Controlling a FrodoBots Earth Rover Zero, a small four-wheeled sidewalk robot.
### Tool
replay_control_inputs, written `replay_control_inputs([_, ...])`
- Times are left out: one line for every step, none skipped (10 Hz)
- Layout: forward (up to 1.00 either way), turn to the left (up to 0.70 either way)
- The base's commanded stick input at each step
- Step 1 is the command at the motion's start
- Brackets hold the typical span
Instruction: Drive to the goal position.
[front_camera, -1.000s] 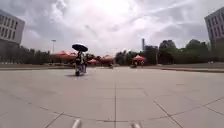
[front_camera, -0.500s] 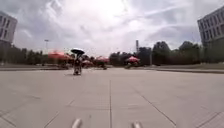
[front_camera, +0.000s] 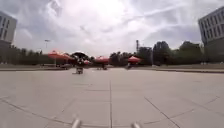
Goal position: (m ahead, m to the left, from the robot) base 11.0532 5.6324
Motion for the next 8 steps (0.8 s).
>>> replay_control_inputs([0.85, -0.01])
replay_control_inputs([0.85, -0.01])
replay_control_inputs([0.85, -0.01])
replay_control_inputs([0.85, -0.01])
replay_control_inputs([0.85, -0.01])
replay_control_inputs([0.85, -0.01])
replay_control_inputs([0.85, -0.01])
replay_control_inputs([0.85, -0.01])
